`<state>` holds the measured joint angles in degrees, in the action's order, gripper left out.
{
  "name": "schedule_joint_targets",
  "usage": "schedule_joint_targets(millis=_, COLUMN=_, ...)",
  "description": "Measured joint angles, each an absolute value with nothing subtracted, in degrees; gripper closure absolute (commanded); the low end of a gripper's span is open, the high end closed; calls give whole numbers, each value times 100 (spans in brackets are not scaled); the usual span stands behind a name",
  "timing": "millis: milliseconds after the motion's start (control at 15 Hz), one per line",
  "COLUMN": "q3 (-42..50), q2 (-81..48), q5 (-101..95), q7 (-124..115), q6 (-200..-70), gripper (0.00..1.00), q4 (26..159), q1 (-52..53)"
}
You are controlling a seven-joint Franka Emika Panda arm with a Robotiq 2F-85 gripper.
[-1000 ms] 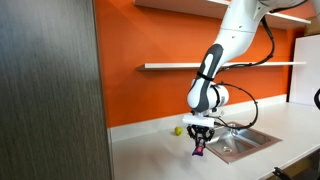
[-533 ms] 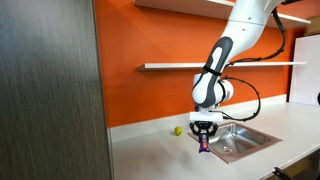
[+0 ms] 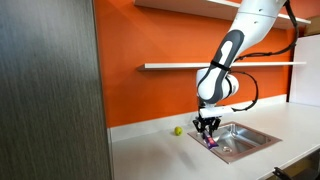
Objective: Put the candy bar on the shelf
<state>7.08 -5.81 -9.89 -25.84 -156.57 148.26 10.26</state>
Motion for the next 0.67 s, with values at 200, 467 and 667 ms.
schedule_joint_targets(millis=200, q3=576, q2=-431, q5=-975, q7=-2017, q6=-15657, gripper=86, q4=14911, q1=901)
schedule_joint_targets(millis=467, q3=433, q2=-208, q5=-988, q7=-1765, q6=-15653, gripper=86, q4=15009, q1=846)
schedule_joint_targets(millis=667, q3=341, q2=53, q5=-1105, q7=-1766, q6=-15581, gripper=86, q4=15057, q1=835)
